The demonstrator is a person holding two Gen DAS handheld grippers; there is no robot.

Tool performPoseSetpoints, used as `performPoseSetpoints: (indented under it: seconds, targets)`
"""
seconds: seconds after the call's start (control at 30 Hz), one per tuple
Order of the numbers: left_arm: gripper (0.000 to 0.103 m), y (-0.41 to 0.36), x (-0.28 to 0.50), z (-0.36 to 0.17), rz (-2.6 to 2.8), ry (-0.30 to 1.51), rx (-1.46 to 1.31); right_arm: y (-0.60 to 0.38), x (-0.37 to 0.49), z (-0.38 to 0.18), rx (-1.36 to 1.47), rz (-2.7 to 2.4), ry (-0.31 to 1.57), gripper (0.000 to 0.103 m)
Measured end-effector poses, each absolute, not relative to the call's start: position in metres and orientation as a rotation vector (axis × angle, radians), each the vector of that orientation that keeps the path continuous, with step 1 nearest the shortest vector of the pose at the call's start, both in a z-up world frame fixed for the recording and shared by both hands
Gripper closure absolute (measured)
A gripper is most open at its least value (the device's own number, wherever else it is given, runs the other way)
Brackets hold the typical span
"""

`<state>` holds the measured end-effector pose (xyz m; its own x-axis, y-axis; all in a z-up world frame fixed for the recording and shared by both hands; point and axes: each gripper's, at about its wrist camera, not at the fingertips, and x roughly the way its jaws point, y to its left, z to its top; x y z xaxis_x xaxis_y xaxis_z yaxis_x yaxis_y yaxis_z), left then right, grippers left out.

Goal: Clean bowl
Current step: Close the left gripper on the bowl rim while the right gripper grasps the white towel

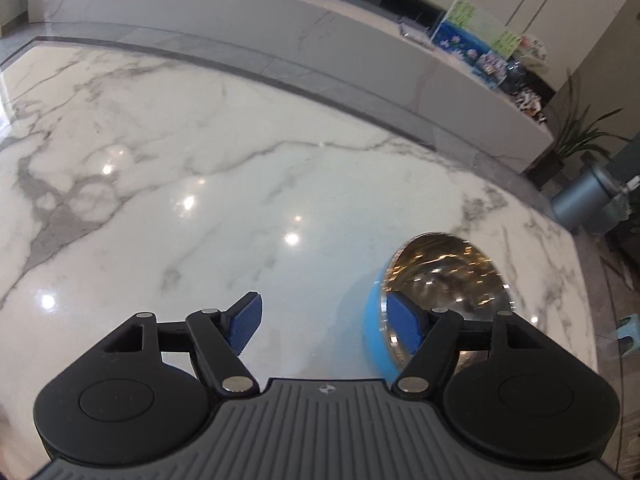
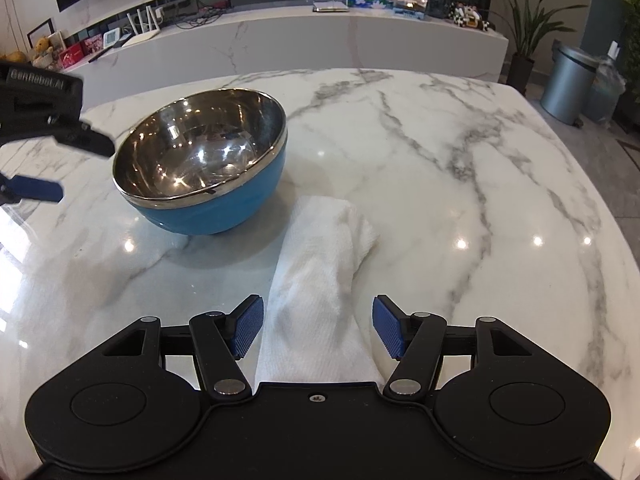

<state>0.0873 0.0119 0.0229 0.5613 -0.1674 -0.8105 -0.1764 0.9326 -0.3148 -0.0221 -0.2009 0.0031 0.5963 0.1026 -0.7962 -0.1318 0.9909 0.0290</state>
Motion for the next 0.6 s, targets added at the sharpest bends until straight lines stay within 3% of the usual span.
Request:
performPoseSetpoints:
  seconds: [0.2,0.6]
  targets:
    - [0.041,-0.003,0.092,0.007,-0.034,1.041,-0.363,-0.202,-0.022,0.002,-0.04,0.128,0.922,0.043]
    - [0.07,-0.015,0.095,-0.013,-0.086,1.081,-0.357,-0.207,-0.017,-0.007,-0.026,0.129,0.94,0.044]
